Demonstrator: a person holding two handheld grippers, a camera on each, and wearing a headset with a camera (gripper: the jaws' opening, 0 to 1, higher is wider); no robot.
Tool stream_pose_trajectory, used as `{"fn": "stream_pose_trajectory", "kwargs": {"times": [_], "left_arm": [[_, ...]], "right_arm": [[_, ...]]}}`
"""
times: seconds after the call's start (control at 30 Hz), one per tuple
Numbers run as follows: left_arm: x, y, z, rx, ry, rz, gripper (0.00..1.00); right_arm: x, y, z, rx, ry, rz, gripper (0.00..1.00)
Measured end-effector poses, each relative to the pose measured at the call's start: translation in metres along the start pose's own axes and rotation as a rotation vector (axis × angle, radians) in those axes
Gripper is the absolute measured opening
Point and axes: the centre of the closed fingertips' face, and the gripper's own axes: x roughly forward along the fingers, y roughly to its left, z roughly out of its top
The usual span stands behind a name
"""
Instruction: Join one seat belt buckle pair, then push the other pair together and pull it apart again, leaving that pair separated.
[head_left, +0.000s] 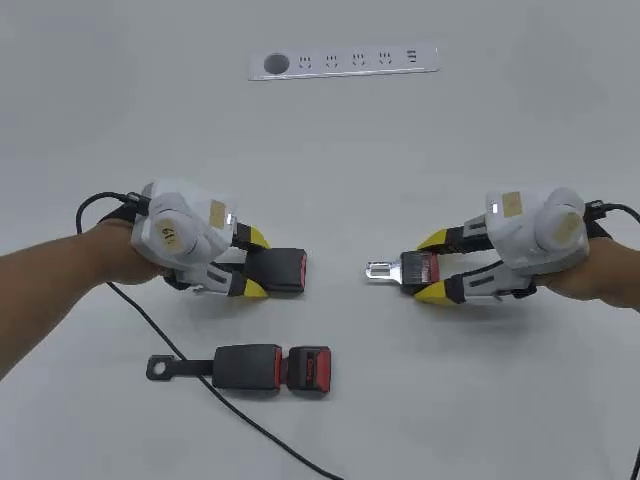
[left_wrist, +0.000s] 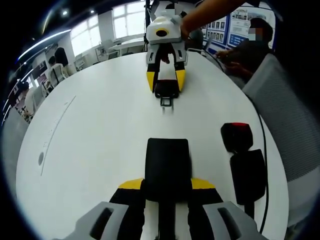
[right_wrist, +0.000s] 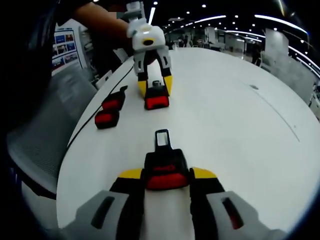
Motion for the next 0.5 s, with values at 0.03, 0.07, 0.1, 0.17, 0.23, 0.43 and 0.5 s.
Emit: {"fn": "stream_pose_trajectory", "kwargs": {"times": [0.03, 0.07, 0.1, 0.17, 0.23, 0.43, 0.5], "left_arm": [[0.0, 0.0, 0.0, 0.0, 0.002, 0.0, 0.34], [0.0, 0.0, 0.0, 0.001, 0.004, 0.0, 0.34], [-0.001, 0.0, 0.0, 0.0, 0.006, 0.0, 0.34], [-0.001, 0.0, 0.0, -0.001, 0.012, 0.0, 0.34], [-0.001, 0.001, -0.001, 0.0, 0.016, 0.0, 0.34], [-0.001, 0.002, -0.003, -0.005, 0.024, 0.004, 0.34], [-0.001, 0.002, -0.003, -0.005, 0.025, 0.004, 0.34]], "right_arm": [[0.004, 0.001, 0.003, -0.001, 0.0, 0.001, 0.35], [0.006, 0.003, 0.005, -0.006, -0.003, 0.004, 0.35], [0.01, 0.003, 0.009, -0.017, -0.01, 0.004, 0.35], [0.016, 0.004, 0.014, -0.015, -0.014, 0.001, 0.35], [0.02, 0.006, 0.018, -0.018, -0.02, 0.003, 0.35], [0.038, 0.008, 0.031, -0.017, -0.046, -0.004, 0.35], [0.044, 0.01, 0.035, -0.02, -0.048, -0.004, 0.35]]}}
